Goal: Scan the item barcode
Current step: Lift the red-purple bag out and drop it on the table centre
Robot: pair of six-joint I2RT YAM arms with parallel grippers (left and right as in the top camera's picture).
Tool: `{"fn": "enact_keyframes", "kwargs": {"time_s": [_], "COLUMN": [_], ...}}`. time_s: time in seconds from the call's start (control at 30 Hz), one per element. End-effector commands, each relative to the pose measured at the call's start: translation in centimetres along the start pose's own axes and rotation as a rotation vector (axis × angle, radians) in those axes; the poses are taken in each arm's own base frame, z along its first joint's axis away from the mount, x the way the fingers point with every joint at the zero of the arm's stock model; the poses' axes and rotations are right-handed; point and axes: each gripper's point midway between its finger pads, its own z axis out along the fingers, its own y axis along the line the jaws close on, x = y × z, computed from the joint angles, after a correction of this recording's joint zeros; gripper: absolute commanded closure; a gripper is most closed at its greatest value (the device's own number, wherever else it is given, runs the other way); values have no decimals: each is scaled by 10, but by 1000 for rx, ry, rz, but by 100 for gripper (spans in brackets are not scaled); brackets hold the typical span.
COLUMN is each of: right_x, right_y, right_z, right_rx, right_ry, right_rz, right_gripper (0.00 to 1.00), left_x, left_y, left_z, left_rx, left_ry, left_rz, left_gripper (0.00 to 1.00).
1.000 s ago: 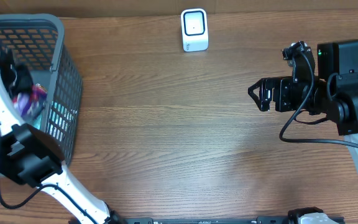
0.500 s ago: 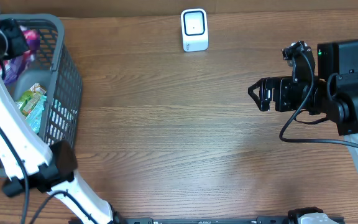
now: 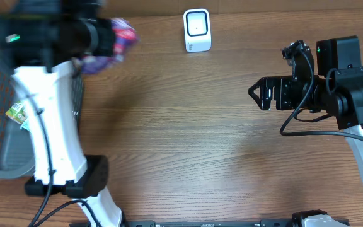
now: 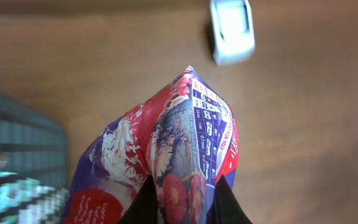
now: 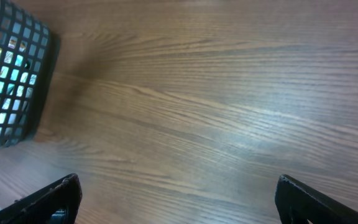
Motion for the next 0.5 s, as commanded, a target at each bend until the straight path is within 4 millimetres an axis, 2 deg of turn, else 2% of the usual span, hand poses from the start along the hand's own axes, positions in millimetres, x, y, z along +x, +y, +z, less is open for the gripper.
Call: {"fn": "enact_keyframes", "kwargs": {"time_s": [0.0,0.13,0.27,0.33,0.43,0.47], "right_x": [-3,-3,-6,-6,-6,-6], "right_y": [10,10,9,9,9,9], "right_z": [-8,-8,-8,-8,-8,-8], "right_rx": [-33,-30,-23,-23,-23,-23], "right_ry": [-15,-16,-26,-26,-26,-26], "right_rz": [-13,-14,-18,-17,-18,-18], "right_gripper": [0,0,0,0,0,0], "left_x": [28,67,87,96,112,114], "left_y": [-18,-23,-31,-41,-62,-75], "left_z": [38,86,138,165,188,192], "left_rx": [-74,-213,-313,-311,-246,-194], "left_ry": [157,313,323,308,324,326], "left_rz": [19,-7,-41,-53,-55,-55], "left_gripper": [96,96,96,96,94,36]}}
